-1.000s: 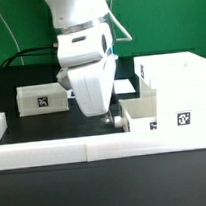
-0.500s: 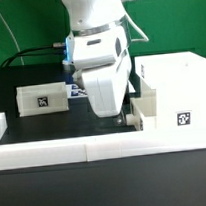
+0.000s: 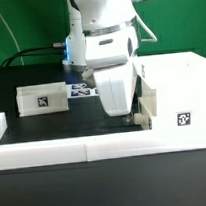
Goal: Assemble drawer
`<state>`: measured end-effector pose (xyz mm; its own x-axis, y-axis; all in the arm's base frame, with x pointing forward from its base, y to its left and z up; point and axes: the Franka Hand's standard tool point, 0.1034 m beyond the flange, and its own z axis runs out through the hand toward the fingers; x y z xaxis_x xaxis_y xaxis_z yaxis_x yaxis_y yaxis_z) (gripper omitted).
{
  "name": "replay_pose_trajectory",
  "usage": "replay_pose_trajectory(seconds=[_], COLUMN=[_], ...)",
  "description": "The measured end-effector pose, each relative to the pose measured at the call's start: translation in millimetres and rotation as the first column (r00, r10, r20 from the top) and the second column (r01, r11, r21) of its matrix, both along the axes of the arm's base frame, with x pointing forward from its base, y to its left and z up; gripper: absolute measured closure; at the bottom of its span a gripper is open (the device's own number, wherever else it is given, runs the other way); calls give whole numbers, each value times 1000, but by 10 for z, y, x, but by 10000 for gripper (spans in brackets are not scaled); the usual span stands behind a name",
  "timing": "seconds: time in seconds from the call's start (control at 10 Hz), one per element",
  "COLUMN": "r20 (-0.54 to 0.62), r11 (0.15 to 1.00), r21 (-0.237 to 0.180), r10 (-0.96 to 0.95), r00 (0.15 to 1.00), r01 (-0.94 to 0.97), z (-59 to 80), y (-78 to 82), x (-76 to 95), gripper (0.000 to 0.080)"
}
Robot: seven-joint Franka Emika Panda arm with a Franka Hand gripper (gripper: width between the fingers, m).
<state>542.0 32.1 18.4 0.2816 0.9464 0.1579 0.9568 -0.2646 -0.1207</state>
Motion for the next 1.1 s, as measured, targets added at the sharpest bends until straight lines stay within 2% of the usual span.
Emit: replay_pose_trajectory(seconds=[0.2, 0.4, 0.7, 0.8, 1.0, 1.1], r20=[-9, 2, 50, 58, 55, 43], r11=[1000, 999, 995, 992, 989, 987], r21=[-5, -16, -44, -55, -67, -67], r10=[-11, -35, -92, -108, -129, -140], r00=[1000, 999, 995, 992, 990, 989], r01=[11, 35, 94, 111, 132, 143], z=[6, 58, 178, 222, 247, 244], y=[-152, -274, -516, -617, -793, -864], x=[-36, -145, -403, -548, -766, -798], gripper=[150, 150, 150, 150, 150, 150])
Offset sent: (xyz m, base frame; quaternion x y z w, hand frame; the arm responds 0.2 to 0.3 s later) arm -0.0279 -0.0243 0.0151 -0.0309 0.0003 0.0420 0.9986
